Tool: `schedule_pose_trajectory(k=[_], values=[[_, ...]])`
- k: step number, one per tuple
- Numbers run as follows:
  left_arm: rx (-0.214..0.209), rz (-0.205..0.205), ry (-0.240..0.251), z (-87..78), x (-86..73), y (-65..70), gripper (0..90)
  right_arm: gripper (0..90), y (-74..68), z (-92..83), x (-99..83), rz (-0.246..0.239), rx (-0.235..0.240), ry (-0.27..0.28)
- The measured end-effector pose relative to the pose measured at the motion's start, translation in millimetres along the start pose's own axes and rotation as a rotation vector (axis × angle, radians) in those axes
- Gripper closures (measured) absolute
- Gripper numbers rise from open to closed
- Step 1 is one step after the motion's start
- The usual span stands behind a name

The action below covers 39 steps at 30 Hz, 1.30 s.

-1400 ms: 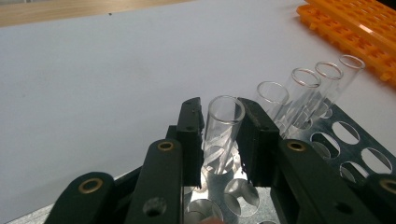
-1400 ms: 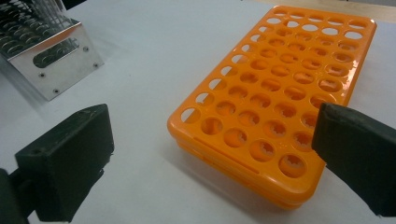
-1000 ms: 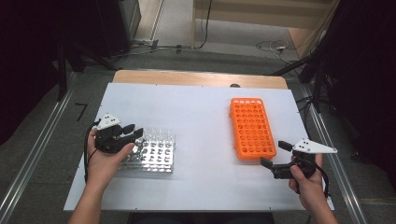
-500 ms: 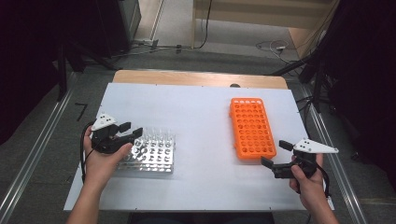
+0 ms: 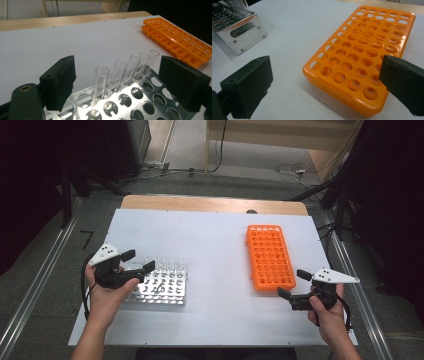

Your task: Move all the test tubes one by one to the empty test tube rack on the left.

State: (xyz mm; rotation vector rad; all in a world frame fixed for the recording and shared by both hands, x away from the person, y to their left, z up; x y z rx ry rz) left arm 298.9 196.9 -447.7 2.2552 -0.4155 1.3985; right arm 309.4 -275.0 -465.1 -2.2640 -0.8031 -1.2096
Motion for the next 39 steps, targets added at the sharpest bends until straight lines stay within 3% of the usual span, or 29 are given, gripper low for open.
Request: schedule_pose_trajectory(k=[8,16,23,35,37,39], values=[[-0.050,0.030,0.023,-10.0,-7.2,13.6,0.0,0.0,-0.2,4.1,0.7,-0.013,-0.005,-0.004],[-0.062,0.040,0.066,-23.3,-15.9,21.6,0.0,0.0,5.0,1.9,-2.2,-0.010,-0.013,0.002],[-0.067,0.043,0.065,-32.1,-31.9,19.6,0.0,0.0,8.0,-4.7,-4.9,0.008,-0.016,0.010],[-0.084,0.079,0.079,-52.2,-51.7,20.8,0.0,0.0,20.5,-26.6,-32.9,0.015,-0.029,0.020],[-0.092,0.062,0.100,-53.3,-51.2,18.4,0.0,0.0,23.8,-28.9,-36.0,0.009,-0.029,0.026],[-0.096,0.052,0.113,-53.9,-50.8,16.2,0.0,0.0,29.0,-30.0,-36.6,0.032,-0.036,0.040]])
Point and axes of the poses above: each handheld gripper's, and its own axes: z roughly forward along the jaws, x roughly out of its top, y roughly to its right, the point moved 6 cm from there along z, roughly forward along the jaws
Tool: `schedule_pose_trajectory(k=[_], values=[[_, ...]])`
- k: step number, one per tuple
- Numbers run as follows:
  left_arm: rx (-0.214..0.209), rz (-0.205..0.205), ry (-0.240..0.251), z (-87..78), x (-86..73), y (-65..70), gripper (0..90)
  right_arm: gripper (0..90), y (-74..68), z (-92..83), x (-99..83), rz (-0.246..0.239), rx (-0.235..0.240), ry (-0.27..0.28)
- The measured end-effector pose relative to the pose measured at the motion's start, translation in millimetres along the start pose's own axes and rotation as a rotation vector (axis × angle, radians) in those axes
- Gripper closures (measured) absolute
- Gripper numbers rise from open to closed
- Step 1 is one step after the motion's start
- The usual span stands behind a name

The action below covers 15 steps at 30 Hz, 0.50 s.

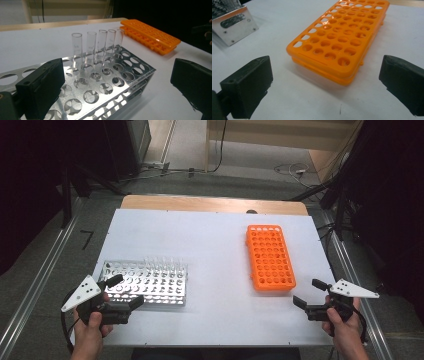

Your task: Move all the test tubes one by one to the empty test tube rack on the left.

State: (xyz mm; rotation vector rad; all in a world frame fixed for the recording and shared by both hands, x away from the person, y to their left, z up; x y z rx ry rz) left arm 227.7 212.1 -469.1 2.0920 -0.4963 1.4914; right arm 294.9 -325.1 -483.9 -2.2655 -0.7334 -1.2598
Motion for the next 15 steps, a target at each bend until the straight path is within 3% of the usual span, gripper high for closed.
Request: schedule_pose_trajectory(k=[7,15], values=[[0.014,0.015,-0.032,5.7,-5.5,-2.5,0.0,0.0,7.5,1.8,-3.6,0.007,-0.020,0.002],[0.004,0.021,-0.033,8.6,-6.0,-1.6,0.0,0.0,6.9,3.0,-4.7,-0.001,-0.022,-0.004]])
Point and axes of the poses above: each handheld gripper's, and its own axes: z roughly forward along the jaws, x roughly out of its top, y roughly to its right, the point moved 6 cm from there along z, roughly forward along the jaws
